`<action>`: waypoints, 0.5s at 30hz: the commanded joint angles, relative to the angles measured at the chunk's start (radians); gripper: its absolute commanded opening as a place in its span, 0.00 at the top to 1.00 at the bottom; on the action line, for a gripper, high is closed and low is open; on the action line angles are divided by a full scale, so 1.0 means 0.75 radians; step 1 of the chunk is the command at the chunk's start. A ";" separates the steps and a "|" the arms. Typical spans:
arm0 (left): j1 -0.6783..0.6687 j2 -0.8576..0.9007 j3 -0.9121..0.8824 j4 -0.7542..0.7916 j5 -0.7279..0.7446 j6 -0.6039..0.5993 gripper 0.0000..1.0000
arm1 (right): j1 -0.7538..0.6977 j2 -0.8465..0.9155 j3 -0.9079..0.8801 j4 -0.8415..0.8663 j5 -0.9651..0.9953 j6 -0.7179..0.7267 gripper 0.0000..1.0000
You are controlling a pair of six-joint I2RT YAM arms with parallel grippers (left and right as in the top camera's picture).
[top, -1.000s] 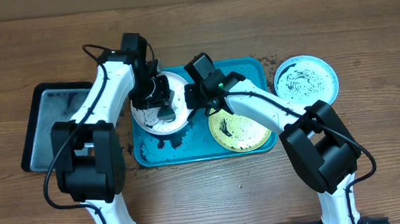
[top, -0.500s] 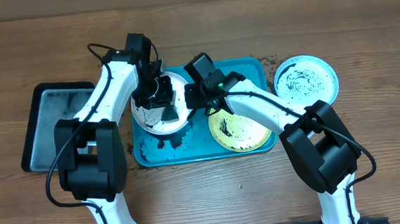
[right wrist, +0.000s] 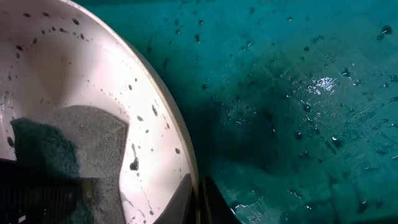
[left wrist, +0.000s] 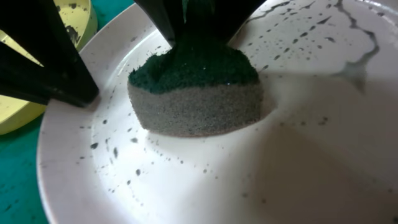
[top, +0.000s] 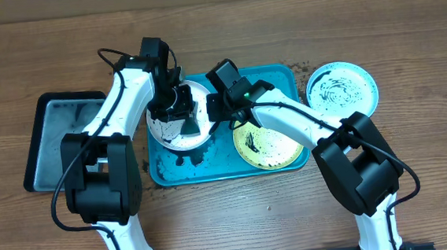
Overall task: Clean dirty plates on tray and stack at the side
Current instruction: 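Scrub the white plate again with the sponge in the left gripper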
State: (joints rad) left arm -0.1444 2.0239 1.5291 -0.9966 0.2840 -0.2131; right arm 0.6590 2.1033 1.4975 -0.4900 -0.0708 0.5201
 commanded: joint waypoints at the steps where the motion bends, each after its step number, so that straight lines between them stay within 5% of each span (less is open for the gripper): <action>1: -0.010 0.022 -0.054 0.009 -0.005 0.005 0.83 | 0.003 0.002 -0.003 0.015 -0.002 0.011 0.96; 11: -0.011 0.022 -0.201 0.115 -0.010 0.005 0.94 | 0.003 0.002 -0.003 0.014 -0.002 0.011 0.96; 15: -0.011 0.022 -0.229 0.153 -0.185 -0.007 0.96 | 0.003 0.002 -0.004 0.011 -0.058 0.010 0.96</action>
State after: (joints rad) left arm -0.1444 2.0235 1.3968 -0.8890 0.2874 -0.2096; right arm 0.6590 2.1151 1.4822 -0.5007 -0.0711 0.5236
